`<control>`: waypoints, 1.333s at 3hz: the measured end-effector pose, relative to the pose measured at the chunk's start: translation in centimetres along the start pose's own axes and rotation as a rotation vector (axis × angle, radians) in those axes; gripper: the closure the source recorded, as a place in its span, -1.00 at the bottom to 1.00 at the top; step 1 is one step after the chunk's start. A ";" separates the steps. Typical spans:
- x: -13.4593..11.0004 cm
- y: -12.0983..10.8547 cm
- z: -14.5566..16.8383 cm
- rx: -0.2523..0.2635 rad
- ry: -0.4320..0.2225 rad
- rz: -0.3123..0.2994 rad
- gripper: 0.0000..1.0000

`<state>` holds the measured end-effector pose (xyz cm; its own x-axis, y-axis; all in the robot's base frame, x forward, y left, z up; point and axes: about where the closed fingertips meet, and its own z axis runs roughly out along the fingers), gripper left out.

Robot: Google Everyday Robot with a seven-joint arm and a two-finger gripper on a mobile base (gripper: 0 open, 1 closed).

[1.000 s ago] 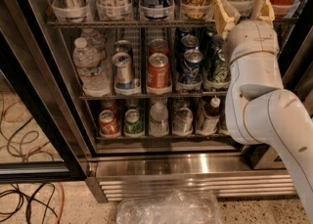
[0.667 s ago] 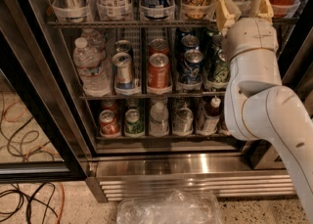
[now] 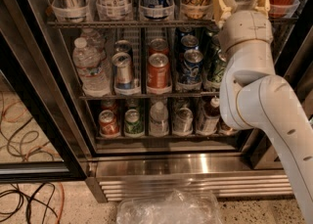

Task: Pick 7up can from top shelf of fridge

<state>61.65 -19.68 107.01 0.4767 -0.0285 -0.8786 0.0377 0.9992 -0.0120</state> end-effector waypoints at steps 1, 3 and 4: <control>0.6 -0.3 0.8 0.022 0.010 0.000 -0.24; 1.1 -0.6 2.3 0.044 0.008 -0.004 -0.24; 0.9 -0.6 2.6 0.042 0.005 -0.007 -0.22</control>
Offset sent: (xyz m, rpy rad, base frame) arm 0.0306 -0.0091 -0.0044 0.0240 0.0169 -0.0539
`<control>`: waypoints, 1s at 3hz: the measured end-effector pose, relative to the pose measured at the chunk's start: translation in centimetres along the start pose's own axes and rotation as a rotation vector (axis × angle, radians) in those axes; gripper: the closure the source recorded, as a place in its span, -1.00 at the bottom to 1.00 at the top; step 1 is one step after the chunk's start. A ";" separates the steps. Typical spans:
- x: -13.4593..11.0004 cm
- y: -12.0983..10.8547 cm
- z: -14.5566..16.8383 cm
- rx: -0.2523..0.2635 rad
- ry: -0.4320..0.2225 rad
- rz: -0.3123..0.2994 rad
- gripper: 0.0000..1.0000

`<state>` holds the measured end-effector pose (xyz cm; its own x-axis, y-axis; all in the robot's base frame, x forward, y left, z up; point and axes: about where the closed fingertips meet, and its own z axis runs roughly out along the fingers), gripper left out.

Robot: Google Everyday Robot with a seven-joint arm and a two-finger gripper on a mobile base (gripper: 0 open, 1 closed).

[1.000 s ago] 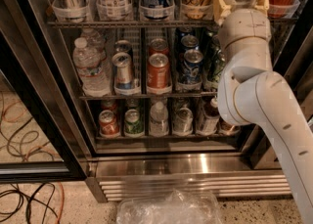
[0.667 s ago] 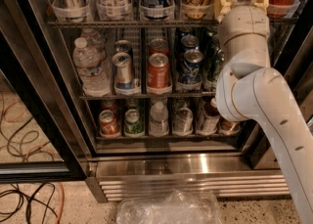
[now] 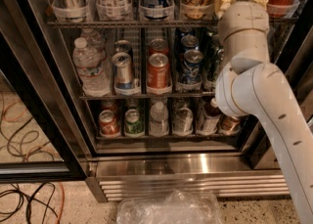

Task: Pick 7up can from top shelf of fridge

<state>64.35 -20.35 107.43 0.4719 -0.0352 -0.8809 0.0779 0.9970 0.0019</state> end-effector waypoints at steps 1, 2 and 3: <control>-0.1 0.0 0.0 -0.001 0.000 -0.002 0.13; -0.1 0.0 0.0 -0.001 0.000 -0.002 0.63; -0.1 0.0 0.0 -0.001 0.000 -0.002 0.99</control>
Offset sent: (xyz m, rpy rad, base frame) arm -0.0001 0.0003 0.0007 -0.0024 0.0005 0.0000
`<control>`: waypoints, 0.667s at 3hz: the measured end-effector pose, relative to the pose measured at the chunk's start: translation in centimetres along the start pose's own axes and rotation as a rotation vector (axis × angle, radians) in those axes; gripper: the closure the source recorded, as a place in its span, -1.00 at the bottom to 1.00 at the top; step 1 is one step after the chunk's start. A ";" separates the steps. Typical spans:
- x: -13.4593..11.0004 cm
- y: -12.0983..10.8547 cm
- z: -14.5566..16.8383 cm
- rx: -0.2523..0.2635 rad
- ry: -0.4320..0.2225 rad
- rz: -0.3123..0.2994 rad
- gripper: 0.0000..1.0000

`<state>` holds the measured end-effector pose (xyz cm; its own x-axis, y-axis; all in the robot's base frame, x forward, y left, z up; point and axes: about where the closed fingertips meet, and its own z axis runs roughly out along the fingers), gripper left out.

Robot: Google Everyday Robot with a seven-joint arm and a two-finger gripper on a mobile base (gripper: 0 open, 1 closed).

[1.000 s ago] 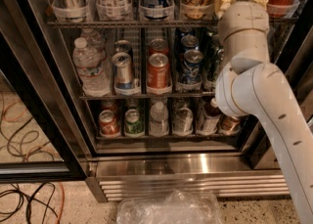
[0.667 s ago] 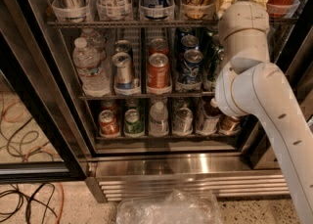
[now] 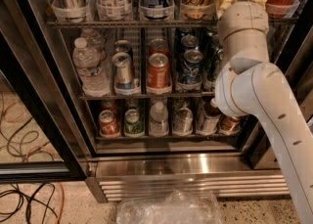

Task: Pick 7up can from top shelf of fridge

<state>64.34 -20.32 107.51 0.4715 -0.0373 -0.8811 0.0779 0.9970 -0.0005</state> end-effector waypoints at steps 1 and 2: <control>-0.1 0.0 0.0 -0.001 -0.002 0.001 1.00; -1.1 0.1 0.5 0.001 -0.025 0.012 1.00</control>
Offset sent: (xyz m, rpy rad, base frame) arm -0.0020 0.0020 0.0268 0.0182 -0.0565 0.0095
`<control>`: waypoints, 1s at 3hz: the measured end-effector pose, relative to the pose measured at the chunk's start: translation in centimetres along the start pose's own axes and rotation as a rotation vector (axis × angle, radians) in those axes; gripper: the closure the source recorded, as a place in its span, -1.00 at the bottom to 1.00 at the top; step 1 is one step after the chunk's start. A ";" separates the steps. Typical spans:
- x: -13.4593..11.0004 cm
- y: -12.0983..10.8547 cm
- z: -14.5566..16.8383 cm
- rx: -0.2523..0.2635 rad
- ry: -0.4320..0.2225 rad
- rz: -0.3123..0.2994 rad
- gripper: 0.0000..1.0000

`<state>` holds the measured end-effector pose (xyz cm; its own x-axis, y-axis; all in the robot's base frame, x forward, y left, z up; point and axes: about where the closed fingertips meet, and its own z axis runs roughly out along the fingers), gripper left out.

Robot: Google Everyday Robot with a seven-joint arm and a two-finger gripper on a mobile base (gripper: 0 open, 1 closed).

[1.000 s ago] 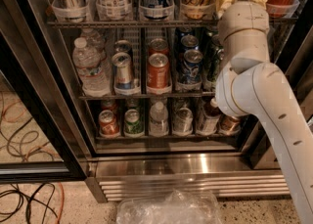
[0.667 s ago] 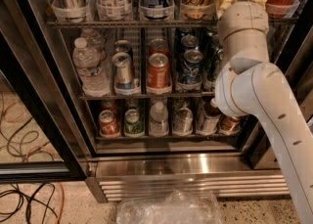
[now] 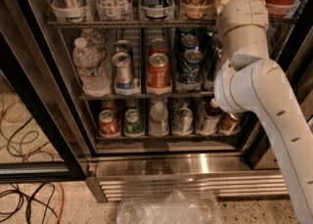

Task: Pick 7up can from top shelf of fridge

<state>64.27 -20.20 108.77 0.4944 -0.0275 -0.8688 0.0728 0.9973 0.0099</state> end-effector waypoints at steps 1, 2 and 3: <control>-1.5 -0.1 0.7 -0.001 -0.040 0.008 1.00; -3.1 -0.7 0.6 0.020 -0.102 0.010 1.00; -3.1 -0.7 0.6 0.019 -0.102 0.010 1.00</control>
Offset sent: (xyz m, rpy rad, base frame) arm -0.0080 -0.0076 0.0365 0.0071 -0.1017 -0.0172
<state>63.19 -20.82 111.70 0.5810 -0.0251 -0.8135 0.0833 0.9961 0.0287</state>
